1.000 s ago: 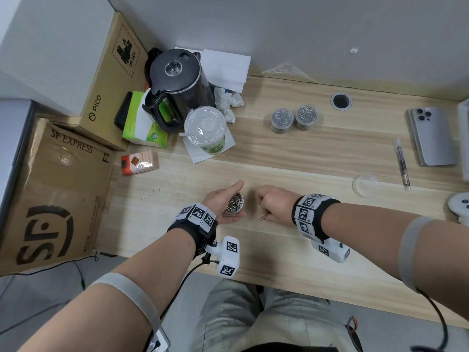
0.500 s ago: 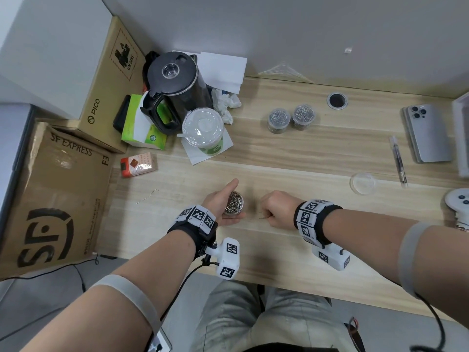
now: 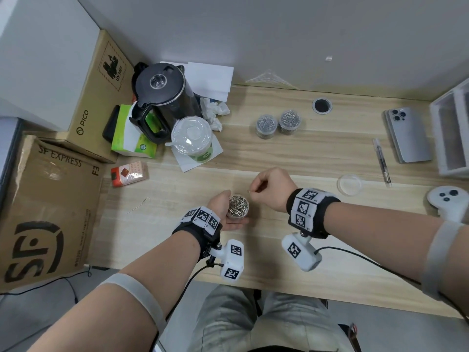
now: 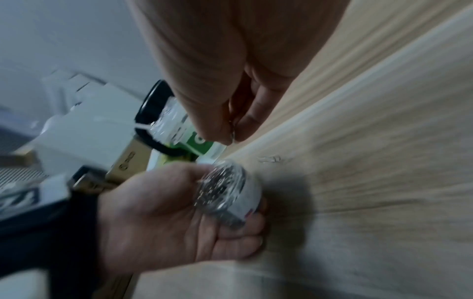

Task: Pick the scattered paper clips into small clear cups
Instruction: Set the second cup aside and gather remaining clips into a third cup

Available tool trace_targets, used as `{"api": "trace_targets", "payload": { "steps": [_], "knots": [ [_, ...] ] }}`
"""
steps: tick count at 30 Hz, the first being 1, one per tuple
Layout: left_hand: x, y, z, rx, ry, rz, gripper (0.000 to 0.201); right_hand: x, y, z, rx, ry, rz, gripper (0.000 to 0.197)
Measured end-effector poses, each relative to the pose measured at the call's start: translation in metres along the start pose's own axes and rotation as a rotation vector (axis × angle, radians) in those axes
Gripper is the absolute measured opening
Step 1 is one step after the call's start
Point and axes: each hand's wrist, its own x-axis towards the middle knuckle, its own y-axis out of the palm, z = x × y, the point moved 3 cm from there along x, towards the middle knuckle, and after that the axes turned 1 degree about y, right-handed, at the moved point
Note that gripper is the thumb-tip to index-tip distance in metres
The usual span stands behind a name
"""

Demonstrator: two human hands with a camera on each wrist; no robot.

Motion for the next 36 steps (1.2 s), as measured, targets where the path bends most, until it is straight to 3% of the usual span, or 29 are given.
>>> {"api": "trace_targets", "payload": {
  "steps": [6,13,17,22,24,36],
  "knots": [
    [0.004,0.019,-0.005,0.017,0.039,0.053,0.036,-0.014,0.017,0.007,-0.021,-0.04,0.05,0.006],
    [0.0,0.027,-0.007,0.058,0.04,0.158,0.034,-0.019,0.008,0.011,-0.111,-0.271,0.022,0.005],
    [0.006,0.009,-0.009,0.088,0.045,0.1,0.05,0.006,-0.003,-0.003,-0.165,-0.167,-0.05,0.005],
    [0.012,-0.026,-0.011,-0.018,0.034,0.016,0.059,0.043,0.013,-0.011,-0.313,-0.09,0.026,0.008],
    [0.014,-0.04,-0.012,-0.077,0.022,-0.026,0.054,0.053,0.025,-0.011,-0.333,-0.083,0.041,0.015],
    [0.024,-0.041,-0.018,-0.188,-0.05,-0.024,0.043,0.06,0.051,-0.012,-0.395,-0.232,0.167,0.039]
  ]
}}
